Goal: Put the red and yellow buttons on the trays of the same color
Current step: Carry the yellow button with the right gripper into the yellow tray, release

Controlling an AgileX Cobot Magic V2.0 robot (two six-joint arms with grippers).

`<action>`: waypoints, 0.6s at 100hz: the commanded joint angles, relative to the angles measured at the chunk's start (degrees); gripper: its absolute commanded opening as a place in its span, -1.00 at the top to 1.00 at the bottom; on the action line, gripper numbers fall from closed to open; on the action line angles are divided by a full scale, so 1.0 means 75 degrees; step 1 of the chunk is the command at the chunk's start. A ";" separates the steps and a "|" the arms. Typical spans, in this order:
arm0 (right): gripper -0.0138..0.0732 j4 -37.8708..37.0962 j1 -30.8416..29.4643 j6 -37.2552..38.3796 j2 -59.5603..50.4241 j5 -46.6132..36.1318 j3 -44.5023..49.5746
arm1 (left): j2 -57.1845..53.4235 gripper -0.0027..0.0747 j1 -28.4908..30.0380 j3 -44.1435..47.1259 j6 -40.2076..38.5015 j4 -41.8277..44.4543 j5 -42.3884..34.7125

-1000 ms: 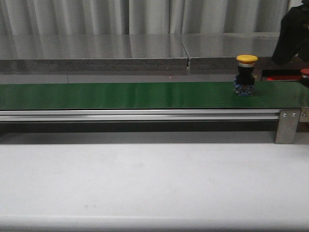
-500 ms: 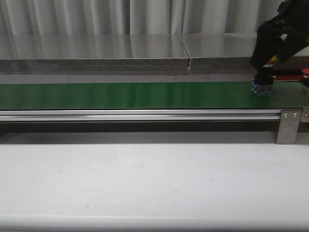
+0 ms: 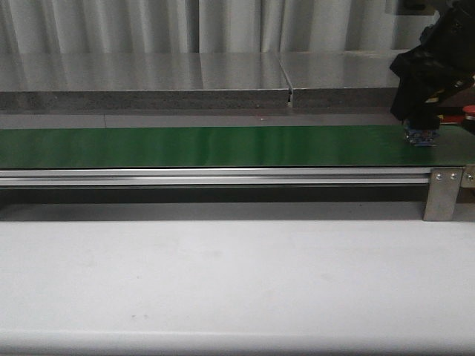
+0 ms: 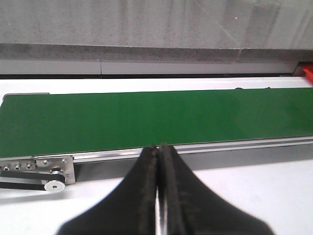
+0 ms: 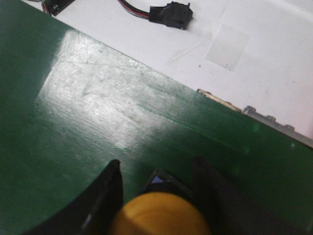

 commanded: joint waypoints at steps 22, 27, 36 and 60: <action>0.23 0.0156 -0.1286 0.0873 -0.1724 0.0758 -0.0255 | 0.0061 0.98 -0.0053 -0.0201 -0.0018 -0.0156 -0.0587; 0.23 0.0156 -0.1627 0.1000 -0.1930 0.0788 -0.0226 | 0.0061 0.98 -0.0053 -0.0201 -0.0018 -0.0156 -0.0587; 0.23 0.0156 -0.2306 0.1148 -0.2230 0.0815 -0.0179 | 0.0061 0.98 -0.0053 -0.0201 -0.0018 -0.0156 -0.0587; 0.23 0.0297 -0.3793 0.1179 -0.2270 0.0383 0.0344 | 0.0061 0.98 -0.0053 -0.0201 -0.0018 -0.0156 -0.0587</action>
